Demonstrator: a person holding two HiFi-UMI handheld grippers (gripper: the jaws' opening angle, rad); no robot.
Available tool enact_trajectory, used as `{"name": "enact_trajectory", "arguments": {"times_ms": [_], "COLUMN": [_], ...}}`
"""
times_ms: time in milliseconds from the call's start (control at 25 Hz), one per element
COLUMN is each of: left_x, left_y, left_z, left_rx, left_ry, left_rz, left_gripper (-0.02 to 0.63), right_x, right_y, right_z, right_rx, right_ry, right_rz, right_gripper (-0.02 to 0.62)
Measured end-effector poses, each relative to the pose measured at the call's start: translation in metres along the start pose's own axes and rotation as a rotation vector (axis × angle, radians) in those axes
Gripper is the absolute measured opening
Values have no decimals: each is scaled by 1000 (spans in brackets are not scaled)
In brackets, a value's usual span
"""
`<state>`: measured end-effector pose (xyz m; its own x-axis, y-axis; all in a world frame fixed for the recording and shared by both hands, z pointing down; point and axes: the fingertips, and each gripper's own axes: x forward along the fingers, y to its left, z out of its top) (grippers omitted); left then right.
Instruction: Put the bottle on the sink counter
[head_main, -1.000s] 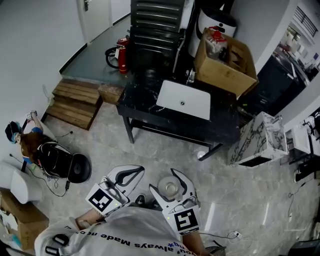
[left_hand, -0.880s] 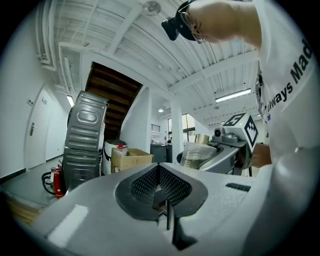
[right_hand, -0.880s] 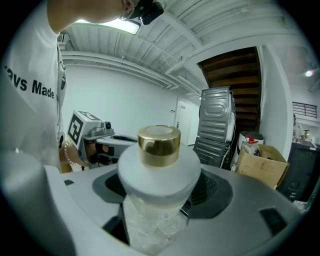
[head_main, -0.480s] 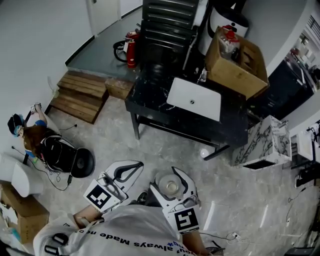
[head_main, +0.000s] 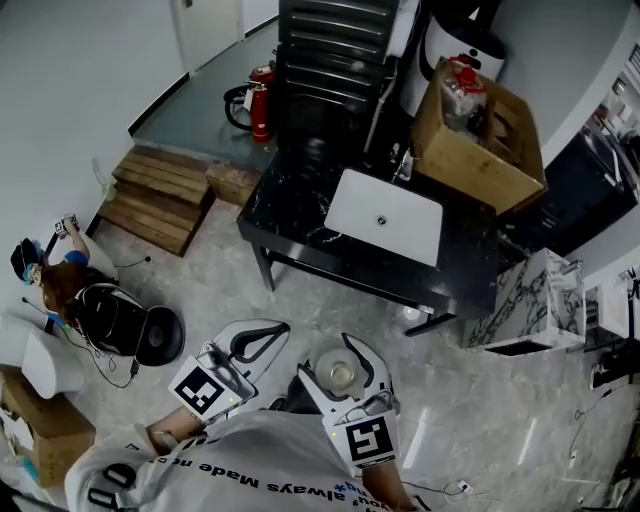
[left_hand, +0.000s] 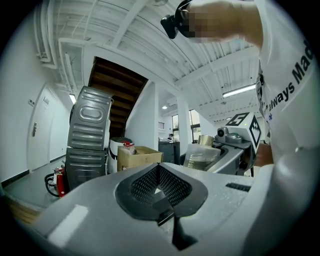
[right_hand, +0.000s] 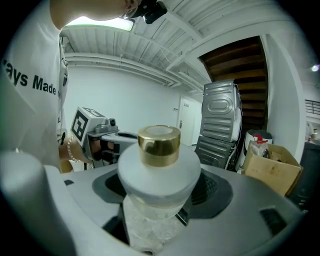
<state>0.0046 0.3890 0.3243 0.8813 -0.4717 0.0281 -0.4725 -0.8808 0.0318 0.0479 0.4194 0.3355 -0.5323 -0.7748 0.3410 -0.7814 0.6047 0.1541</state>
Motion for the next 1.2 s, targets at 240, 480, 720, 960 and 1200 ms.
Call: {"name": "enact_trajectory", "arguments": {"times_ms": [240,480,720,960,1200], "left_x": [61,116,145,161,172], "left_y": [26,39,61,86,120], "left_z": [9,14,12,12,11], "left_rx": [8,4,5,-2,3], "left_ry": [0,-2,22,23,21], "left_rz": [5,-1,36,67,84], "left_gripper": [4,5,3,5,3], "right_x": [20,29,44,70,103], "right_y": [-63,-113,-150,-169,-183], "right_z": [-4,-5,-7,-6,-1], "right_rx": [-6,1,-2,-18,-24], "right_ry": [-3,-17,-16,-23,-23], "right_rz": [3,10,24,53,74], "right_gripper": [336,336,336,336,336]}}
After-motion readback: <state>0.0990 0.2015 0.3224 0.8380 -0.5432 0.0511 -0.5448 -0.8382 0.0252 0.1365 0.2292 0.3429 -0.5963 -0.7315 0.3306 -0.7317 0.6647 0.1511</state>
